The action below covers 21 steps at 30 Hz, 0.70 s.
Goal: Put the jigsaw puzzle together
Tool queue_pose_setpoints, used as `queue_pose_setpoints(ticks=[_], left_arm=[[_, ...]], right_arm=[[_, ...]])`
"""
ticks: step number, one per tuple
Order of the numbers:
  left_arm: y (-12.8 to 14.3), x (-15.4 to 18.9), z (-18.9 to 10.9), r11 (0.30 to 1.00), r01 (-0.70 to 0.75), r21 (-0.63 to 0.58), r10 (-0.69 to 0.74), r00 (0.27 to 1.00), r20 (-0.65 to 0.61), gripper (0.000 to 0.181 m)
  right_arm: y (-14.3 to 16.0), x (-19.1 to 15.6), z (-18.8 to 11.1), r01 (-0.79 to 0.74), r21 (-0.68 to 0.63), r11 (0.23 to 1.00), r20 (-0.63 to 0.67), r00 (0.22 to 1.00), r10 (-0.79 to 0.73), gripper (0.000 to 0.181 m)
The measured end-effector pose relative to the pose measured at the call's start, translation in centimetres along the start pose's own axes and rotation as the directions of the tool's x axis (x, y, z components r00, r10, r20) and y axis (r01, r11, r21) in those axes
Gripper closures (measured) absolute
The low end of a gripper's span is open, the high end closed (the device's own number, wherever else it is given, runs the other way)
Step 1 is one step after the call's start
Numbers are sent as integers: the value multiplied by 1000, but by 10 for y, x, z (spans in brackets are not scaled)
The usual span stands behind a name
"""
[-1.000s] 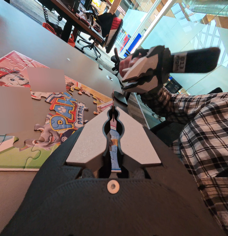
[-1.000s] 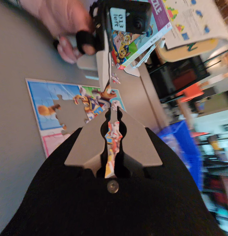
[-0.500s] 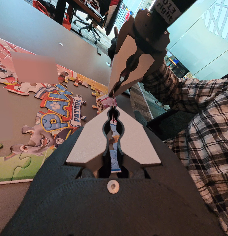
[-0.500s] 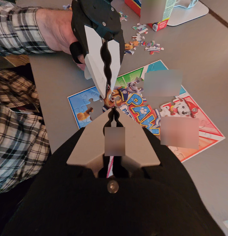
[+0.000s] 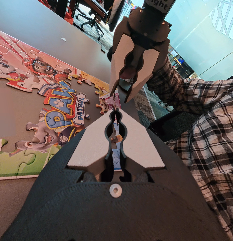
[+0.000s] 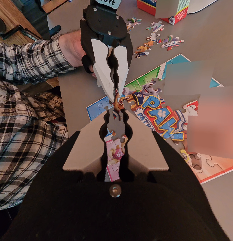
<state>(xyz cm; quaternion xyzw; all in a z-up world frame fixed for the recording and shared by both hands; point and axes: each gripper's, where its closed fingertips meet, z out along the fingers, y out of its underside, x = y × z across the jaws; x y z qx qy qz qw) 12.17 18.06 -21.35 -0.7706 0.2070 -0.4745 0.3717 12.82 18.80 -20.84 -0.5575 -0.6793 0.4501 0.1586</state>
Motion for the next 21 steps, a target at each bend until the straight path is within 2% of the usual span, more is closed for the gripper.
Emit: queue_pose_setpoints(ticks=[2, 3, 5, 8, 11, 13, 16, 21], left_arm=[[-1, 0, -2, 1000, -5, 1, 5, 1000, 5, 180], [-1, 0, -3, 1000, 1, 8, -1, 1000, -1, 181], [-1, 6, -4, 1000, -6, 3, 6, 1000, -24, 181], [0, 7, -5, 1000, -6, -9, 6, 1000, -22, 181], [5, 5, -7, 1000, 7, -28, -8, 1000, -16, 179], [11, 8, -10, 997, 25, -66, -28, 999, -37, 178], [19, 0, -17, 992, 22, -124, -19, 1000, 19, 165], [33, -9, -26, 978, 0, -210, 20, 996, 93, 169]], right_arm=[[-1, 2, 2, -5, 2, 1000, -1, 1000, 5, 163], [-3, 5, 1, -10, 7, 1000, -16, 1000, 10, 170], [-6, 11, 0, -17, 17, 1000, -43, 999, 17, 158], [-5, 1, 11, -32, -9, 999, 29, 999, 32, 155], [3, -10, 22, -4, -63, 998, 88, 996, 10, 181], [5, -14, 27, -23, -80, 997, 115, 993, 32, 181], [17, -19, 35, -37, -152, 988, 151, 987, 60, 181], [36, -29, 44, -40, -317, 948, 218, 969, 114, 181]])
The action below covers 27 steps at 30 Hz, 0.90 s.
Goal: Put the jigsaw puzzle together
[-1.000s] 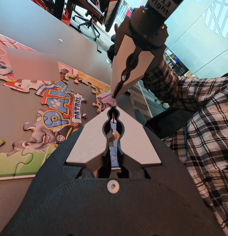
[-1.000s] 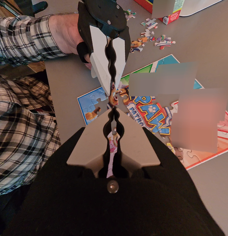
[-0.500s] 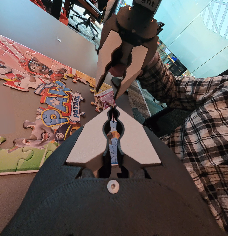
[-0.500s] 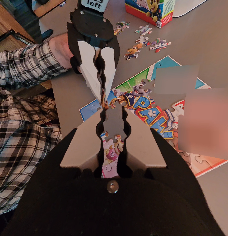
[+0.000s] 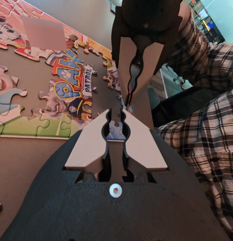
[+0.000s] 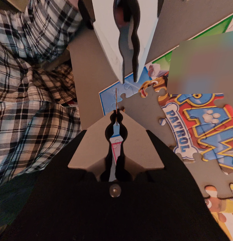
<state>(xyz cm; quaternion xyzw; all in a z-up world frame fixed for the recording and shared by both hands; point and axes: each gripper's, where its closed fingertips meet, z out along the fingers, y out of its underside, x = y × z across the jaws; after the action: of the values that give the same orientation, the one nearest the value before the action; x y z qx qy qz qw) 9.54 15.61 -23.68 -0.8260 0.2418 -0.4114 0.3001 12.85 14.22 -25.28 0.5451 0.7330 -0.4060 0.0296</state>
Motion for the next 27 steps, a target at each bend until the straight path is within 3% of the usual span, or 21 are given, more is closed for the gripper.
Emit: queue_pose_setpoints(ticks=[8, 18, 27], left_arm=[[20, -1, 12, 993, -24, -117, 28, 999, 29, 170], [5, 3, 18, 995, -84, -60, 86, 995, 43, 170], [6, 3, 39, 986, -134, -96, 141, 987, 72, 169]], right_arm=[[7, 4, 13, -56, -110, 992, 41, 997, 61, 181], [20, 14, -21, -57, -168, 984, 39, 997, 65, 181], [34, 16, -16, -54, -274, 960, 77, 994, 77, 181]])
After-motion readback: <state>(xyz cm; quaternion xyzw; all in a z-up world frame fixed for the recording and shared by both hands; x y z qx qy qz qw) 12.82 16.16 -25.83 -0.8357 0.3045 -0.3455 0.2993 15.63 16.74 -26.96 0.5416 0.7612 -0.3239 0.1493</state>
